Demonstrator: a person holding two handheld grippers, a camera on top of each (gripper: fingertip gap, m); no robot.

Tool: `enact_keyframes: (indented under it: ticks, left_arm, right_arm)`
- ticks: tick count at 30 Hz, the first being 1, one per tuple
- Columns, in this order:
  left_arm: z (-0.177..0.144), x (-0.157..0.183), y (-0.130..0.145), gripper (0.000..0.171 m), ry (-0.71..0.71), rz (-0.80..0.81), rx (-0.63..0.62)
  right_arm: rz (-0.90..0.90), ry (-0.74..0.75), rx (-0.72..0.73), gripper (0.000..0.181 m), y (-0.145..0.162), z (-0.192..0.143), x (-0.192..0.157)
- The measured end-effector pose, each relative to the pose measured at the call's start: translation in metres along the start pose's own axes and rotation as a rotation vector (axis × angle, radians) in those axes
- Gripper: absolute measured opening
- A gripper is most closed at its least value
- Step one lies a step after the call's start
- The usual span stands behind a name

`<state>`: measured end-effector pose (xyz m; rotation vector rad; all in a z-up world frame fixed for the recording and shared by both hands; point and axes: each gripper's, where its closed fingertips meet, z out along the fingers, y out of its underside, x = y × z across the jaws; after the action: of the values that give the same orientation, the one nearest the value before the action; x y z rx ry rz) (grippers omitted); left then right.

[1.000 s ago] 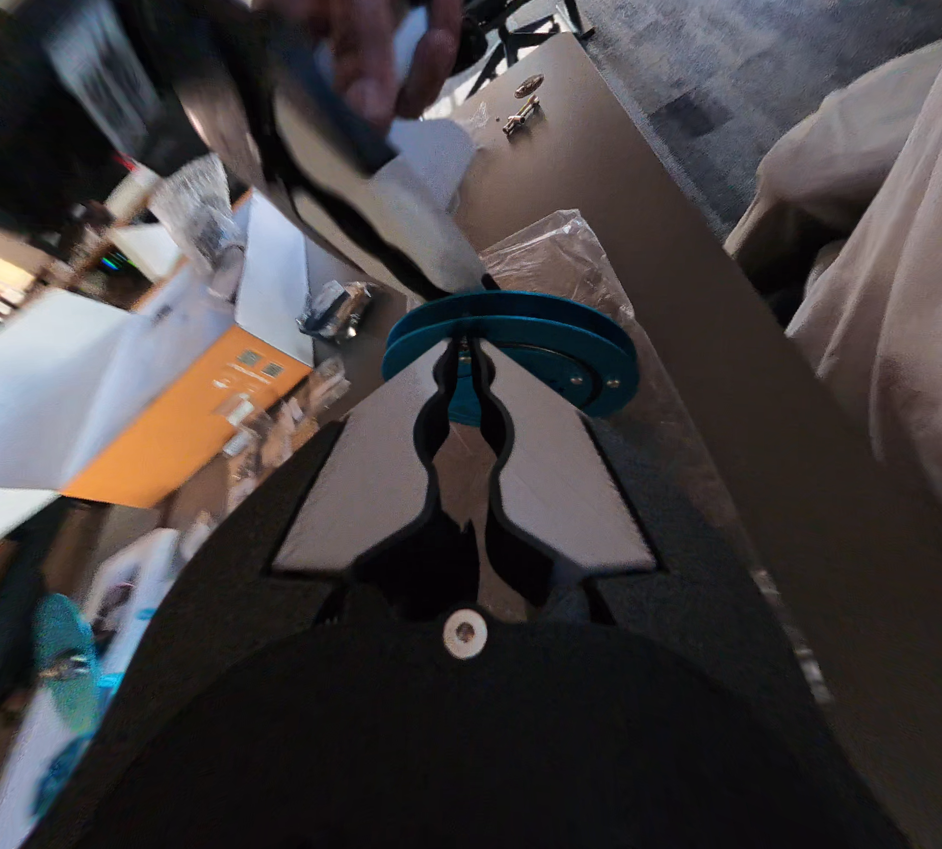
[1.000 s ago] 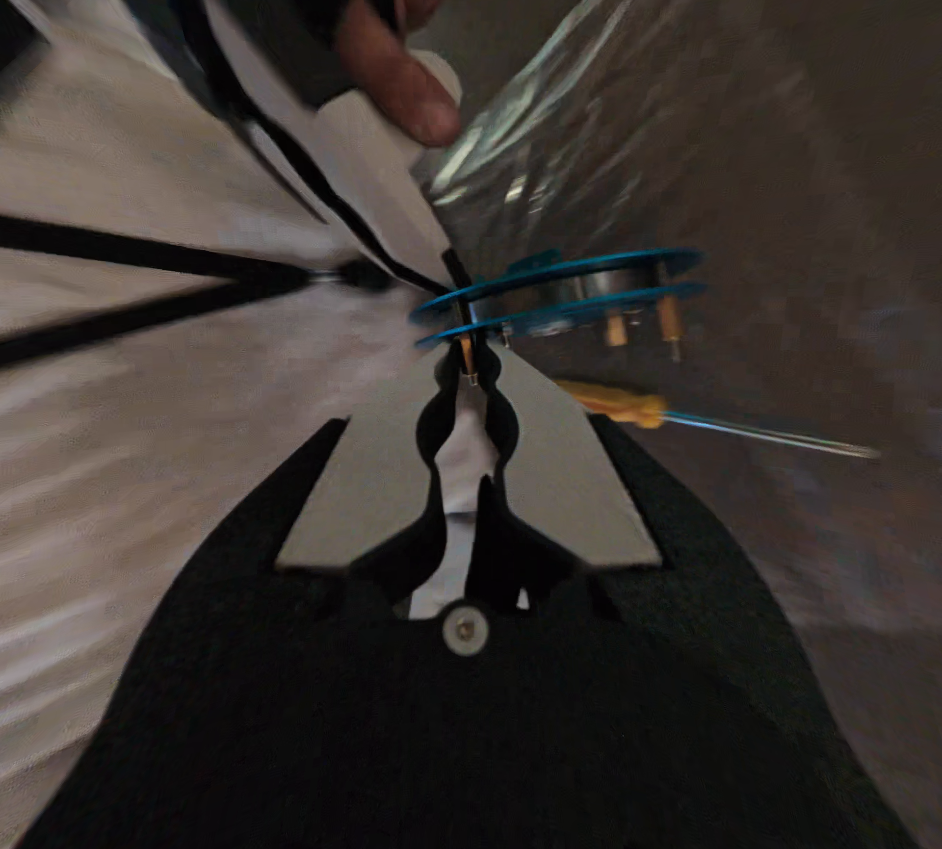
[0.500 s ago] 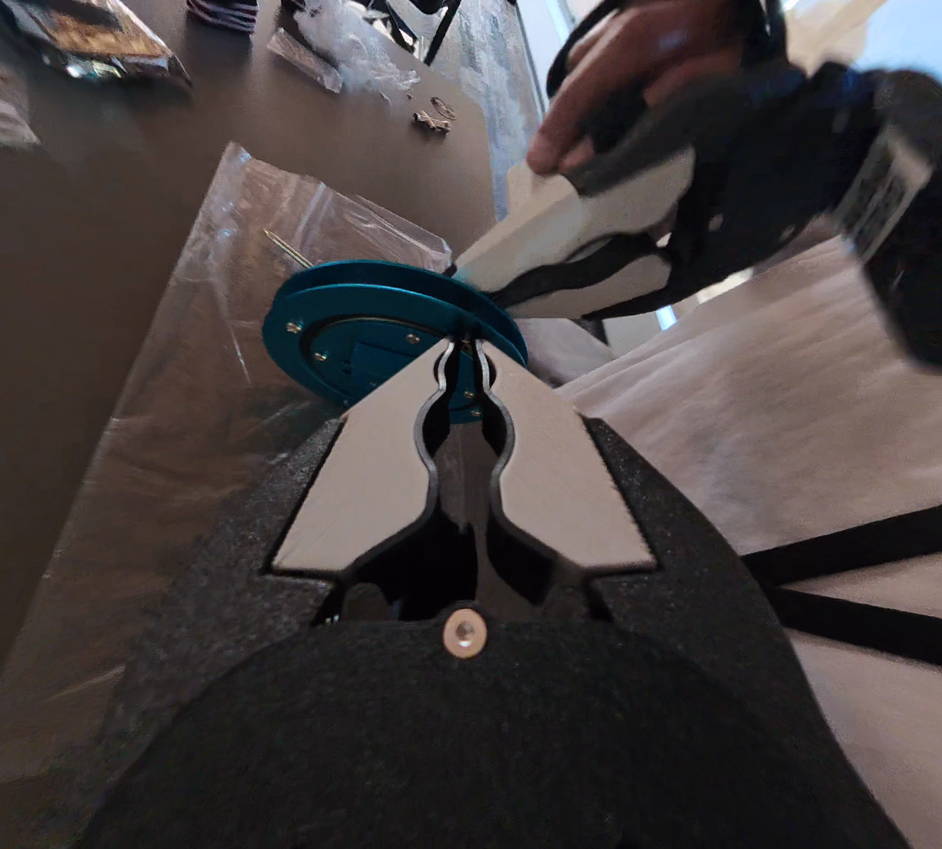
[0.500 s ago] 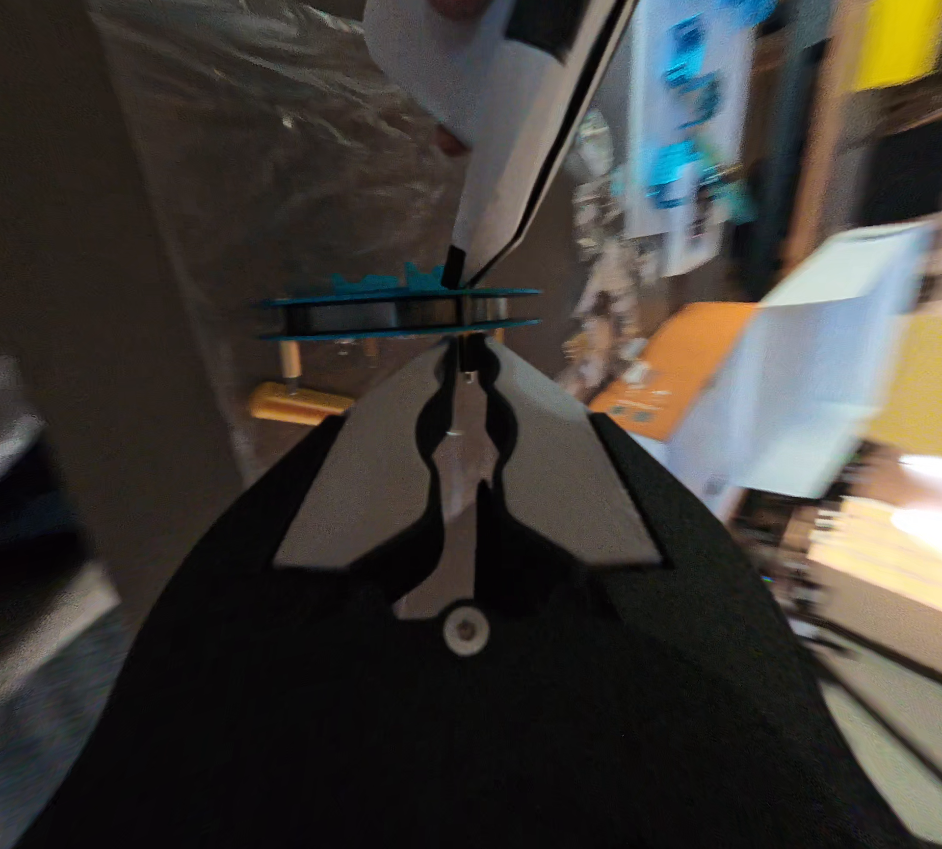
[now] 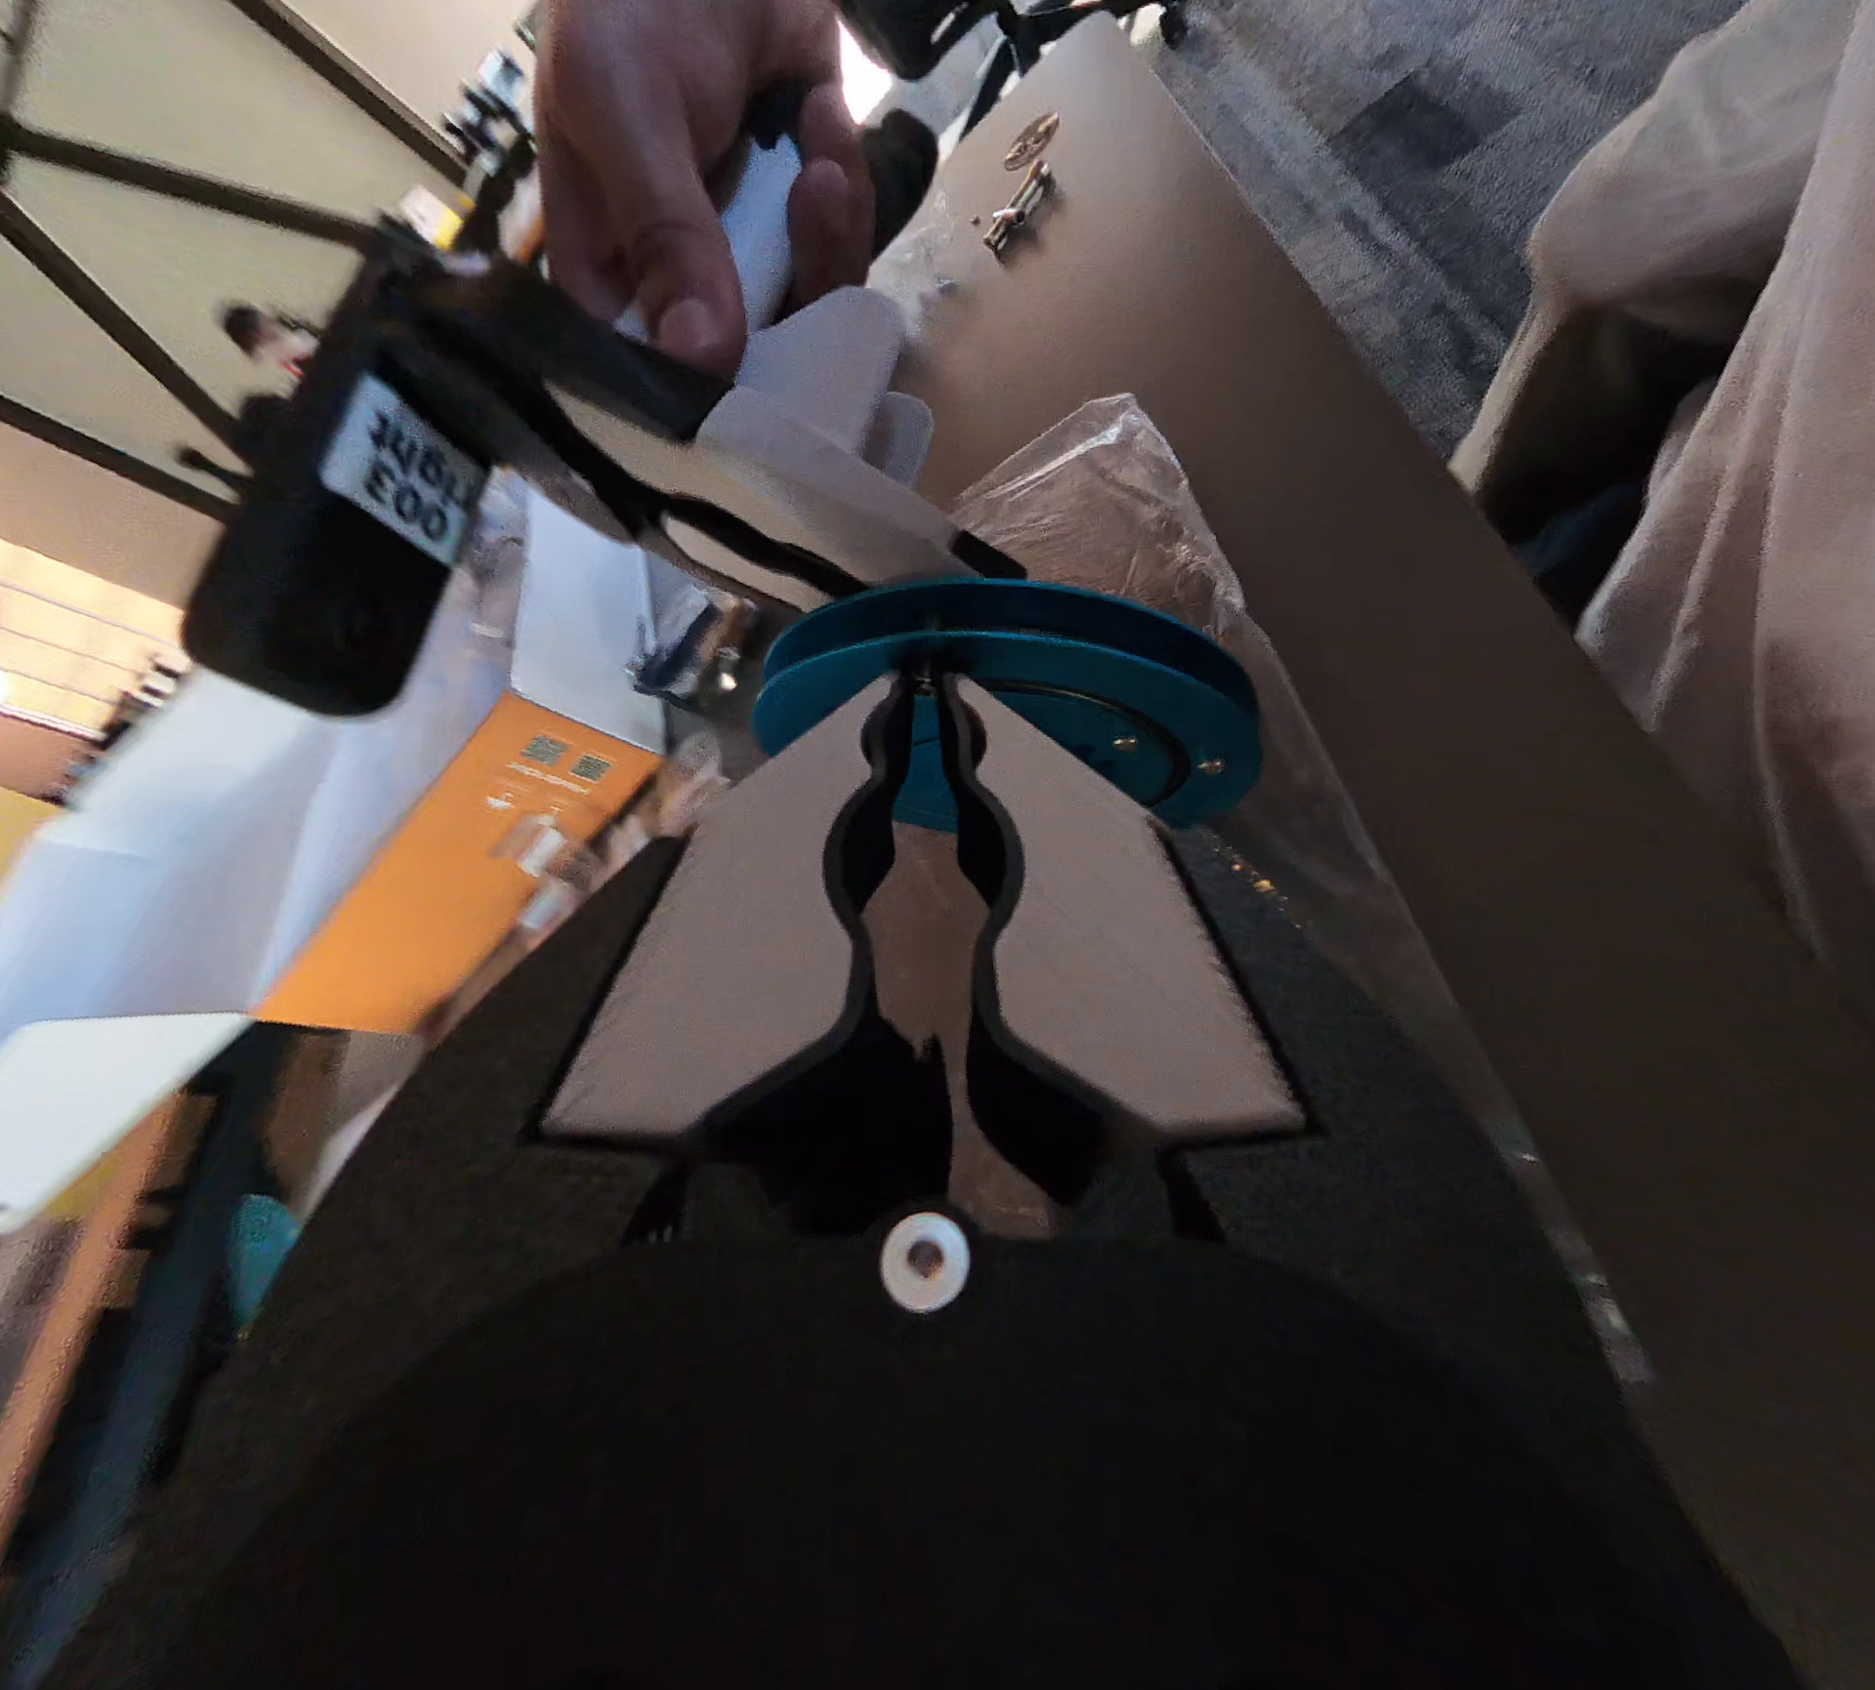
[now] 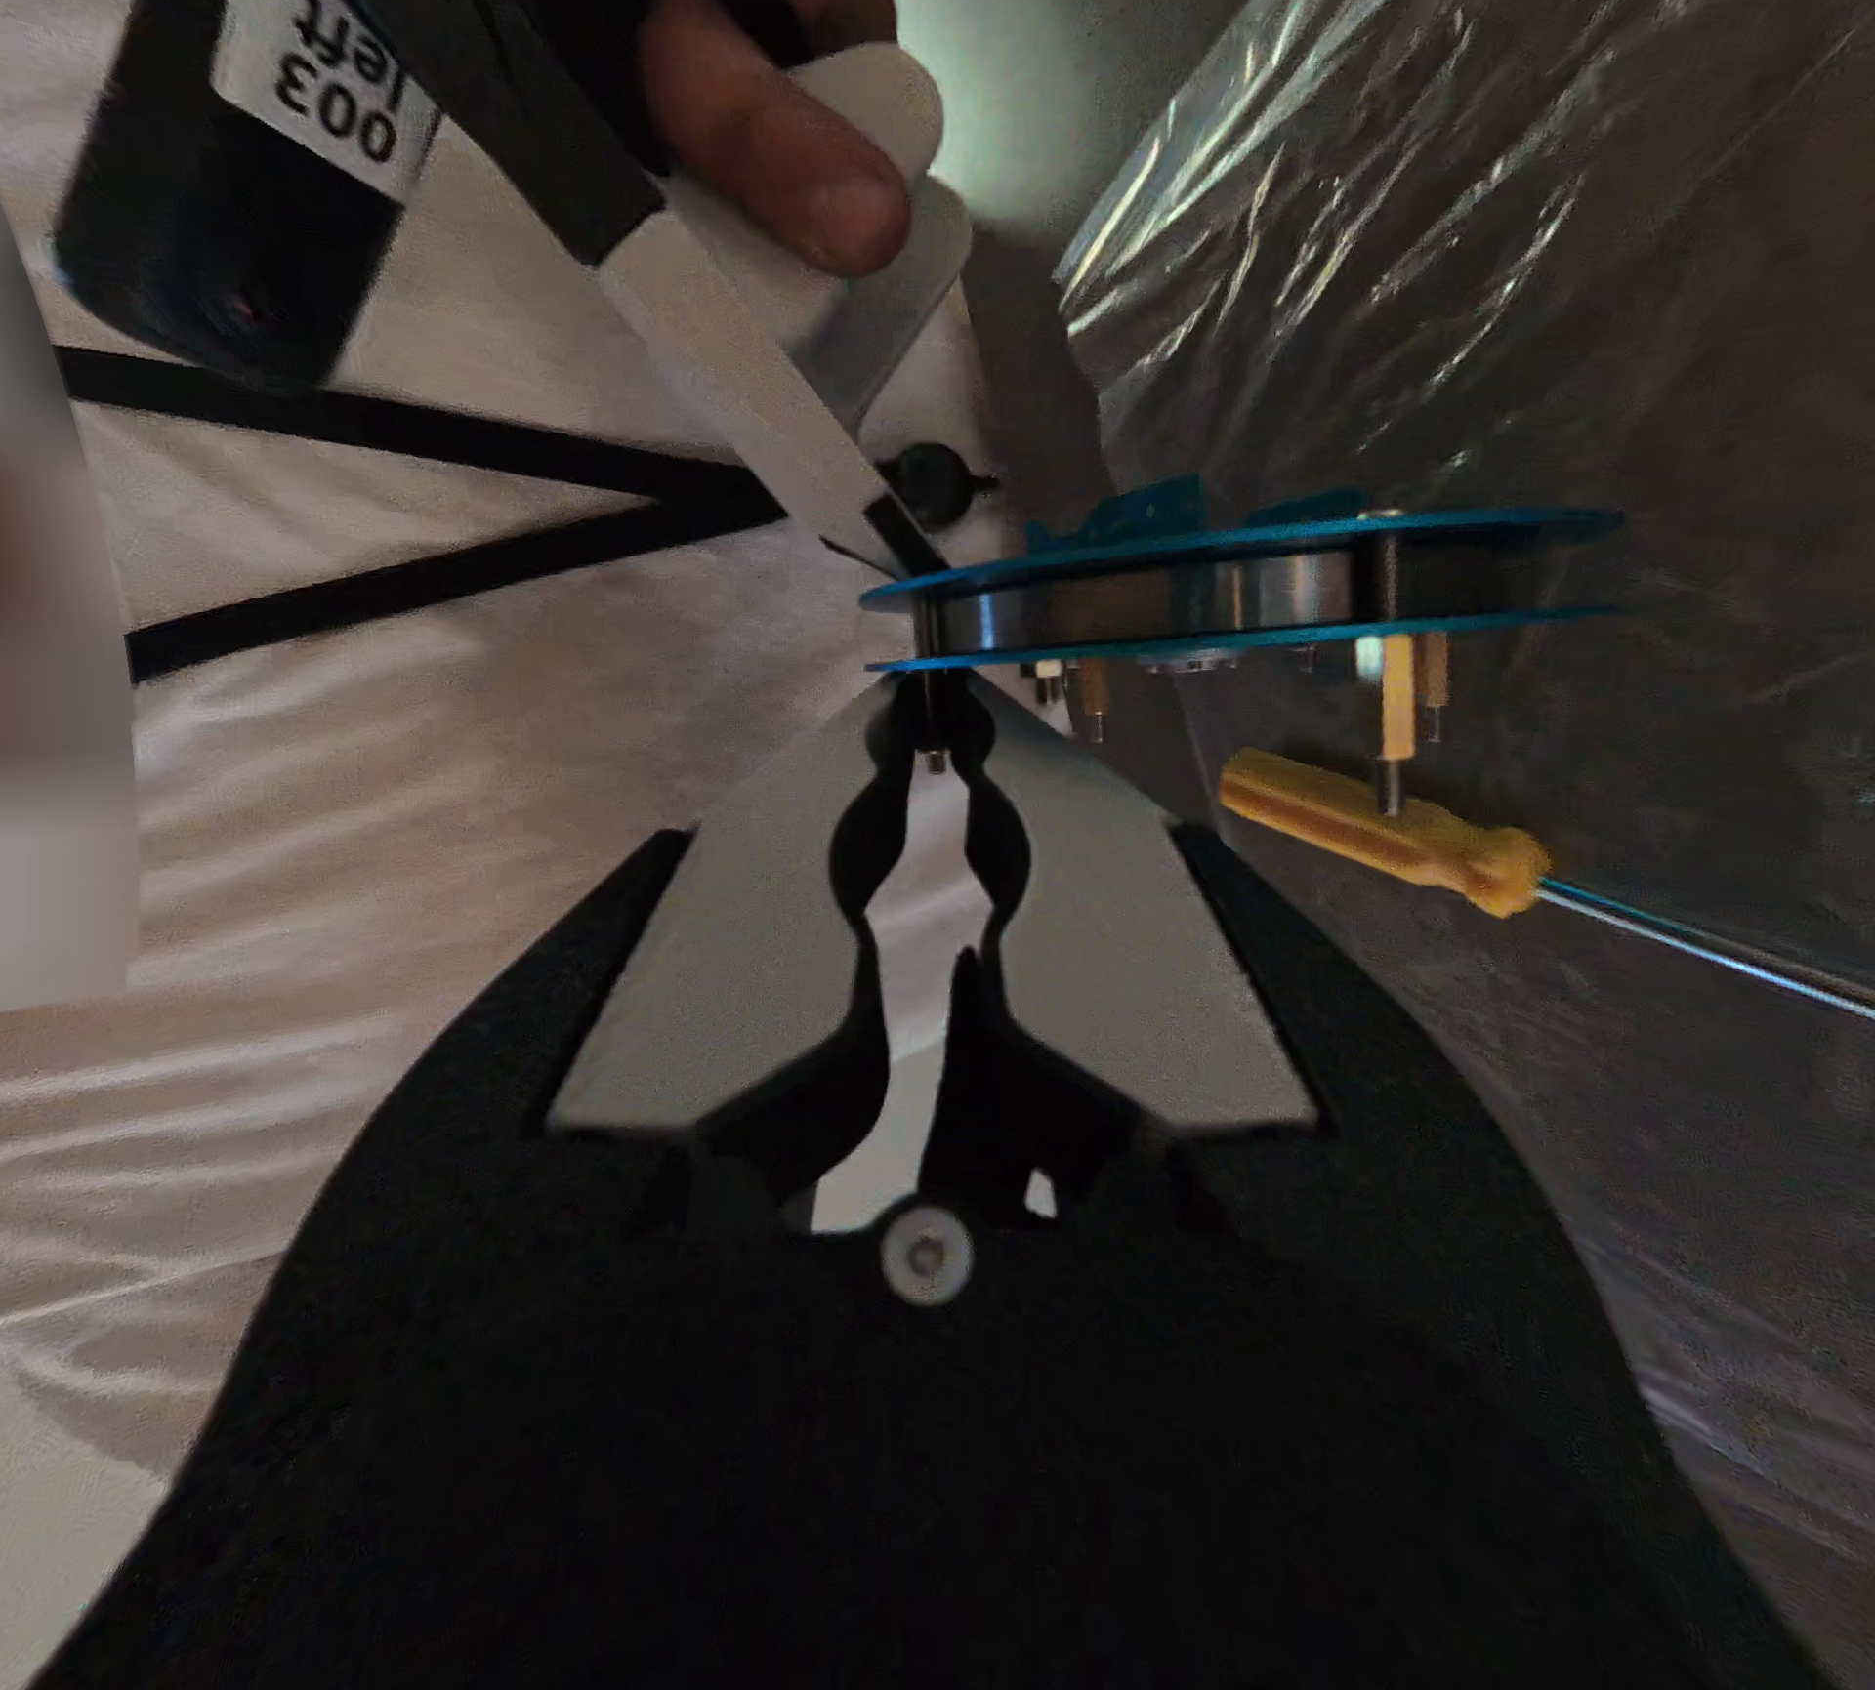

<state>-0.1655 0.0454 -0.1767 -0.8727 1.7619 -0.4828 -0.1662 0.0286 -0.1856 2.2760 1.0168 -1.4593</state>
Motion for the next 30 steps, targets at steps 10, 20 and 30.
enact_keyframes:
  ticks: [10, 20, 30]
  left_arm:
    - [-0.005, -0.005, 0.004, 0.003, 0.435, -0.992, 0.034]
    - [0.000, 0.006, -0.003, 0.003, 0.074, -0.097, 0.004]
    - [-0.001, 0.000, 0.001, 0.005, 0.337, -0.740, 0.014]
  right_arm:
    - [-0.697, 1.133, -0.001, 0.023, -0.008, -0.015, 0.013]
    - [-0.176, 0.367, -0.004, 0.003, 0.006, 0.001, 0.008]
    - [-0.377, 0.646, 0.092, 0.015, -0.002, -0.008, 0.010]
